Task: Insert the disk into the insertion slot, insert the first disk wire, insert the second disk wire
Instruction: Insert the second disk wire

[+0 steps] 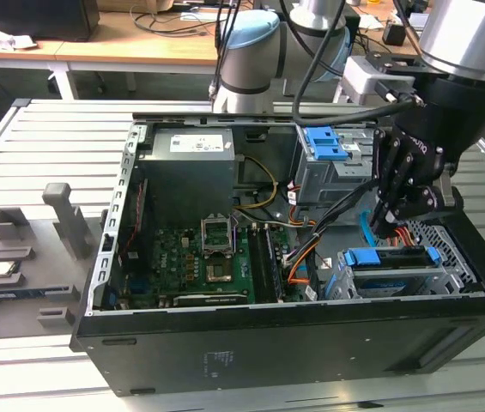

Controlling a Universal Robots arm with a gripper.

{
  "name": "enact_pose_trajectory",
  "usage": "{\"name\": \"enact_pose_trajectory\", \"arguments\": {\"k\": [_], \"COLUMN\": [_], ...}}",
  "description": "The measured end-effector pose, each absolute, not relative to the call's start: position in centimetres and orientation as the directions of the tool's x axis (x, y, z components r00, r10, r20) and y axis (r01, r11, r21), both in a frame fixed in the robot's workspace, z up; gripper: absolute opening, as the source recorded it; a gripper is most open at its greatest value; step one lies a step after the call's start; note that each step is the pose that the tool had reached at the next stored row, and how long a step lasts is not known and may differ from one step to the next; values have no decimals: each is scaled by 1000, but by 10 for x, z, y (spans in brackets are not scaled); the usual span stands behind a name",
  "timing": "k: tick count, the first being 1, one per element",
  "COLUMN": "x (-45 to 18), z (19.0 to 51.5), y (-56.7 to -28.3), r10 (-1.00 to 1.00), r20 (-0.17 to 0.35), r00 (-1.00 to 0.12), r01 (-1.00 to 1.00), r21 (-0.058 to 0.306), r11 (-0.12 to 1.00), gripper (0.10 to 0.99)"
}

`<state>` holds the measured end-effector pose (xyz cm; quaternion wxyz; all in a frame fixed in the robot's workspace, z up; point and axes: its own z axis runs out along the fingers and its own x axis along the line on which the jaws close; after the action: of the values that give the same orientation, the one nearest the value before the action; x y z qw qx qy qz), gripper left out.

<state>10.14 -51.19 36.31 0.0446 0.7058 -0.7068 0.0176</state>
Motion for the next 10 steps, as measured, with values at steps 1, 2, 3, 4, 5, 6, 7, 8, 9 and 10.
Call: {"name": "enact_pose_trajectory", "arguments": {"k": [1,2,3,4,5,6,7,8,9,10], "x": [101,101,102,102,102,102,103,105,106,108], "z": [361,359,358,357,356,355,354,352,350,350], "y": [-512,-512,-513,-513,-514,-515,-515,-515,-516,-516], "r10": [-996,-996,-996,-996,-996,-996,-996,-996,-996,-996], "r20": [88,88,88,88,88,88,88,88,88,88], "r00": [0,0,0,0,1,1,0,0,0,0], "r01": [-999,-999,-999,-999,-999,-999,-999,-999,-999,-999], "r21": [38,38,38,38,38,38,38,38,38,38], "r11": [3,3,3,3,3,3,3,3,3,3], "gripper": [161,161,161,161,161,161,161,161,161,161]}}
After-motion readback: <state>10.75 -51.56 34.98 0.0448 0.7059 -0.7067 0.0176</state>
